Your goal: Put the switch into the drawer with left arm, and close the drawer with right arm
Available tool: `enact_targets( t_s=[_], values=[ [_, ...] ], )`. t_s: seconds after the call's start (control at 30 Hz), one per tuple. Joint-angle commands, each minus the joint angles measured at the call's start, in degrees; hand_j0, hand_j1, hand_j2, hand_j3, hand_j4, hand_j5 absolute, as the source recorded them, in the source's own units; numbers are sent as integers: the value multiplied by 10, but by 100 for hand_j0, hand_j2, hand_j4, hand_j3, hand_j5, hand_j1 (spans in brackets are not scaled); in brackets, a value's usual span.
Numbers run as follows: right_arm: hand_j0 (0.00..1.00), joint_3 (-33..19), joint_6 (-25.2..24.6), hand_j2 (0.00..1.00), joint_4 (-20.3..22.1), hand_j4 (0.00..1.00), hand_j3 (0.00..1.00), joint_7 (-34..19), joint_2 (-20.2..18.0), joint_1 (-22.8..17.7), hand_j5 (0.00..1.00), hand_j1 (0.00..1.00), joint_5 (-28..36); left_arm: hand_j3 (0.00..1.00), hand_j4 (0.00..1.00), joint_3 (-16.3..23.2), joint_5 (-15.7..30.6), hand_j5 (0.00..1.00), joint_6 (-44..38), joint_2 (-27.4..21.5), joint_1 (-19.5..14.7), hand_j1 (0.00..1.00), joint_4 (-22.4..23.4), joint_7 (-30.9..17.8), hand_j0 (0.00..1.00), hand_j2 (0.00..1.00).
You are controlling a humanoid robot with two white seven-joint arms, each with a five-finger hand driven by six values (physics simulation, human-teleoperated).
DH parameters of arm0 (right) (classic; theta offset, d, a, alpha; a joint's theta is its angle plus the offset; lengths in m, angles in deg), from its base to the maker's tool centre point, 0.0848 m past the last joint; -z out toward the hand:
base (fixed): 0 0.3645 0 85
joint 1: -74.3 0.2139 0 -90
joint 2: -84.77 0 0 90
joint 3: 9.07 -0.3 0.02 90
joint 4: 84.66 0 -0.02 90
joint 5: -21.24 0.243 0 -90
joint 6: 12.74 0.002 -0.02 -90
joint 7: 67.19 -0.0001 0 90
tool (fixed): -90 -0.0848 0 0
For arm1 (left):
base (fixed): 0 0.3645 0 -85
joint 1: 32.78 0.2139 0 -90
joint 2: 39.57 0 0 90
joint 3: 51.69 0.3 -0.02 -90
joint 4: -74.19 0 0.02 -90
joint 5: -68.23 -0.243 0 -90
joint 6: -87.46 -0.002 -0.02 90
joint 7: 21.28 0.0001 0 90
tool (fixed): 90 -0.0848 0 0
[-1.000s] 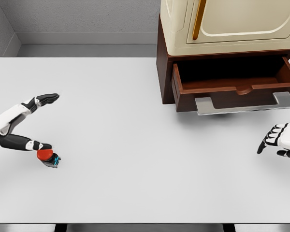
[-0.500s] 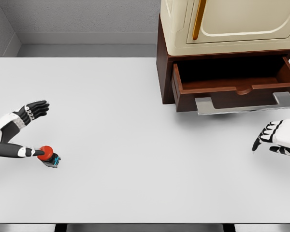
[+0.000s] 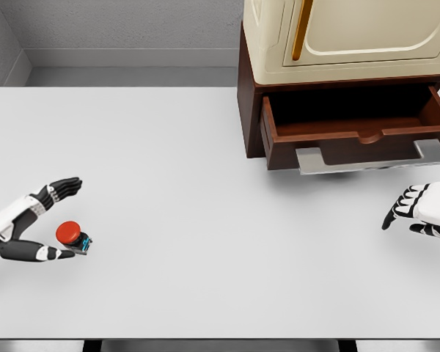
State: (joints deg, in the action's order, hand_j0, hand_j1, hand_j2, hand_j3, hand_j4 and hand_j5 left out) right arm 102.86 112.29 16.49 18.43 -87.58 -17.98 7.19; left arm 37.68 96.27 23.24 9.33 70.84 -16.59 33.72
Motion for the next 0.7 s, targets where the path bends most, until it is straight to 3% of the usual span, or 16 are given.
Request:
enact_targets(
  t_s=[0.0, 0.13, 0.67],
  values=[
    [61, 0, 0, 61, 0, 61, 61, 1, -3, -1, 61, 61, 3, 100, 100, 1, -26, 100, 0, 31, -4, 100, 21, 0, 100, 100],
    [60, 0, 0, 60, 0, 60, 60, 3, -4, -4, 60, 60, 4, 100, 100, 4, -50, 100, 2, 67, -21, 100, 53, 0, 100, 100],
    [58, 0, 0, 58, 0, 58, 58, 3, -3, -2, 58, 58, 4, 100, 100, 20, -55, 100, 2, 66, -36, 100, 105, 0, 100, 100]
  ],
)
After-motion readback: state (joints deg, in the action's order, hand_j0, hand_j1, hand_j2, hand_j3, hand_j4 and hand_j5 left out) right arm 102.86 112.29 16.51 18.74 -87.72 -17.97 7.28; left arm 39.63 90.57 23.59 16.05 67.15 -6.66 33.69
